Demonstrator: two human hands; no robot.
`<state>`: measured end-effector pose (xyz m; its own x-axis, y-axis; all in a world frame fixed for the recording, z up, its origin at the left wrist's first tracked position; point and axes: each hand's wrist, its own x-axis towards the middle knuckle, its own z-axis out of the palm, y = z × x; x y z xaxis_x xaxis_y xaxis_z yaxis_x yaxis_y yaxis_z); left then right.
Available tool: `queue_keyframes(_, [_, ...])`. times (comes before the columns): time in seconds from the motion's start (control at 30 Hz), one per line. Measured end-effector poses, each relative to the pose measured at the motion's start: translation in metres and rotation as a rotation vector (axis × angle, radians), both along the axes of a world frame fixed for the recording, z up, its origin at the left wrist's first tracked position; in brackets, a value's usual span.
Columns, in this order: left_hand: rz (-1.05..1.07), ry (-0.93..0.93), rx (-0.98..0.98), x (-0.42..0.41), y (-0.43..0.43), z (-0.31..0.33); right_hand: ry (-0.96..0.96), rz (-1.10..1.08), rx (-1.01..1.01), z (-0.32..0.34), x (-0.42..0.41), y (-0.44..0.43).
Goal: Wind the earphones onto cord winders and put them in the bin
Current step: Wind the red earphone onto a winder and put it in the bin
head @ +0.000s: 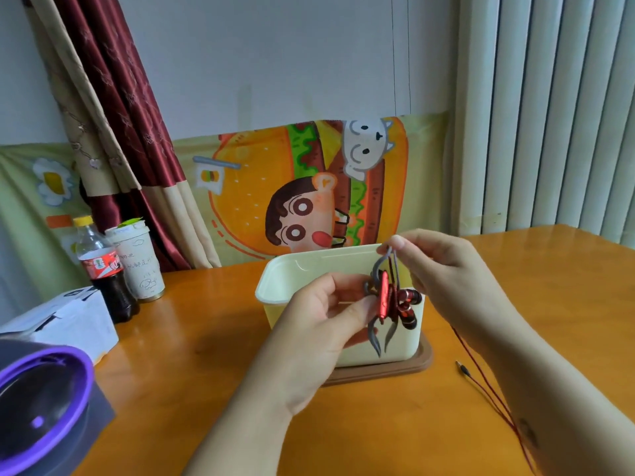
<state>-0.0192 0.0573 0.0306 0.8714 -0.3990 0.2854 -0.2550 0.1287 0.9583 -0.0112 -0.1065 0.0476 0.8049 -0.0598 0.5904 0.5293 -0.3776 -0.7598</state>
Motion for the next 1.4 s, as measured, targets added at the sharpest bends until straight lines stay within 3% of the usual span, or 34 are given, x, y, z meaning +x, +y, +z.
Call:
queue_keyframes(0.2, [0.039,0.109,-0.252,0.015,0.006,-0.002,0.25,0.134,-0.137,-0.023,0.012,0.008])
queue_keyframes(0.37, [0.201,0.228,-0.426,0.023,0.005,-0.009,0.198,0.149,-0.449,-0.031,0.008,0.028])
queue_keyframes(0.47, [0.309,0.208,-0.419,0.026,0.007,-0.012,0.171,0.133,-0.562,-0.027,0.002,0.029])
queue_keyframes(0.6, [0.293,0.192,-0.391,0.027,0.008,-0.013,0.124,0.097,-0.672,-0.021,-0.007,0.025])
queue_keyframes(0.8, [0.329,0.03,-0.084,0.027,0.008,-0.021,-0.02,0.002,-0.555,0.001,-0.015,0.01])
queue_keyframes(0.93, [0.136,-0.043,0.123,0.019,0.002,-0.023,-0.047,-0.107,-0.387,0.009,-0.013,-0.008])
queue_keyframes(1.17, [-0.008,-0.043,0.058,0.015,0.001,-0.02,0.003,-0.089,-0.212,-0.003,0.002,-0.014])
queue_keyframes(1.4, [-0.009,0.123,-0.356,0.018,-0.002,-0.013,0.177,-0.029,-0.245,-0.034,0.015,0.01])
